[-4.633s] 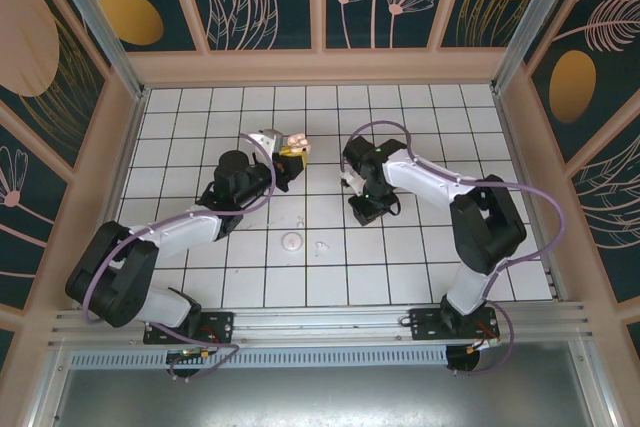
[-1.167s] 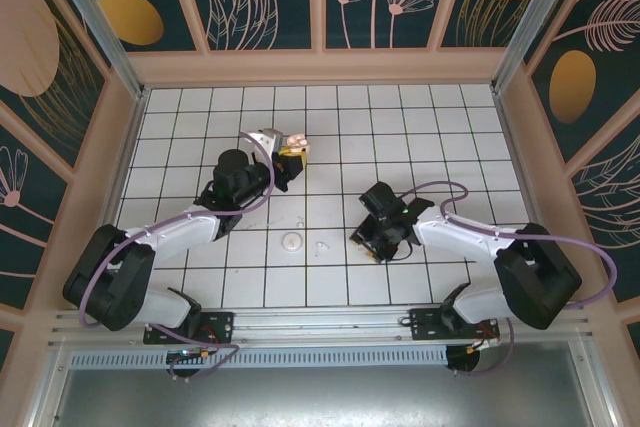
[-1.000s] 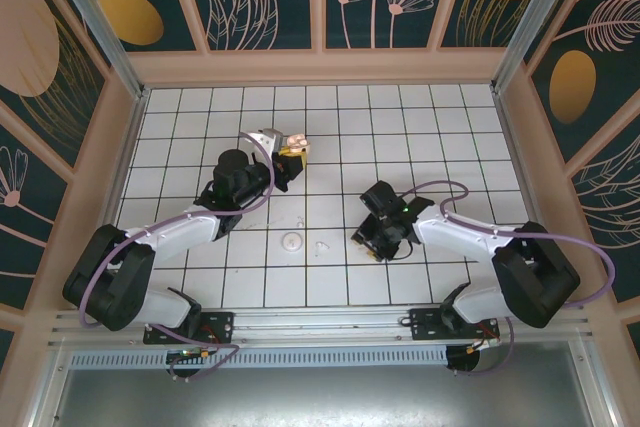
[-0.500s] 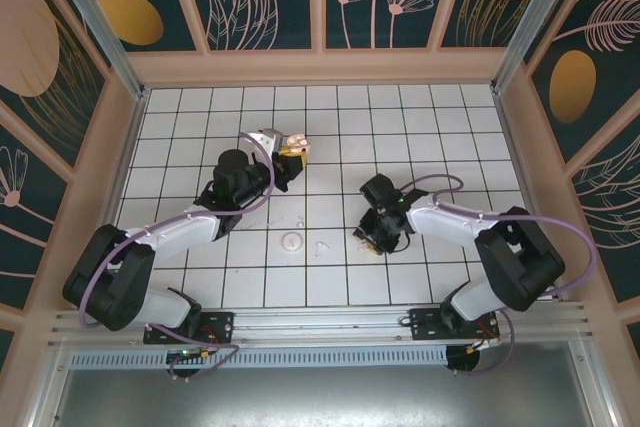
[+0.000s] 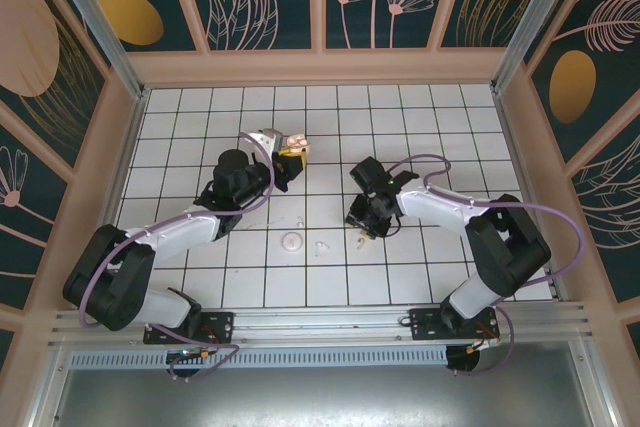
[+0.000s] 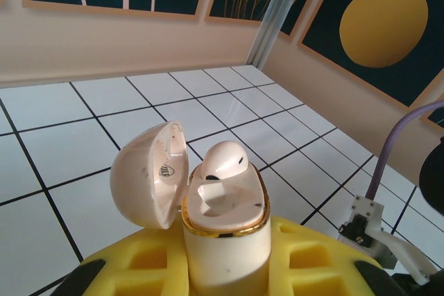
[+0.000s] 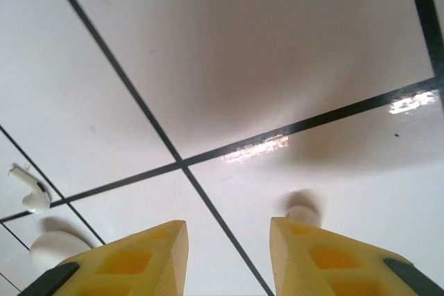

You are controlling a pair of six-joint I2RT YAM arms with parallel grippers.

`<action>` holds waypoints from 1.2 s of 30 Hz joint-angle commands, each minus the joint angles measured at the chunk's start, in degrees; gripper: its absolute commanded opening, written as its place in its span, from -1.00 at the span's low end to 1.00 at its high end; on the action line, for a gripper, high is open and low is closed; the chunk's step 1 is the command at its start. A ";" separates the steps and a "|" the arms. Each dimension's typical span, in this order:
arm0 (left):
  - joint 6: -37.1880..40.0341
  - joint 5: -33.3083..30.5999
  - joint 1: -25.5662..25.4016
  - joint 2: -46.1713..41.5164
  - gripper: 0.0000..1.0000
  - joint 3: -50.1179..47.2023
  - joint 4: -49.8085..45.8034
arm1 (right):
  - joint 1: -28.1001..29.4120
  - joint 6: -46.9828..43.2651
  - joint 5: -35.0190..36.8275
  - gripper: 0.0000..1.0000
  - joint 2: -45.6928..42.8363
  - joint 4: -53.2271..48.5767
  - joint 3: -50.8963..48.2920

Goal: Insert the wireless bluetooth earbuds into the charging case

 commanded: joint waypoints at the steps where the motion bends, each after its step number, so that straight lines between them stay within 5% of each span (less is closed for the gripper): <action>1: 0.81 -0.09 0.43 -1.12 -0.70 -0.01 1.17 | 0.88 -3.82 2.52 -0.26 0.60 -10.23 3.28; 36: 0.92 0.08 0.43 -1.39 -0.70 -0.02 0.30 | 1.44 -1.51 -0.13 -0.45 5.17 -2.44 -2.01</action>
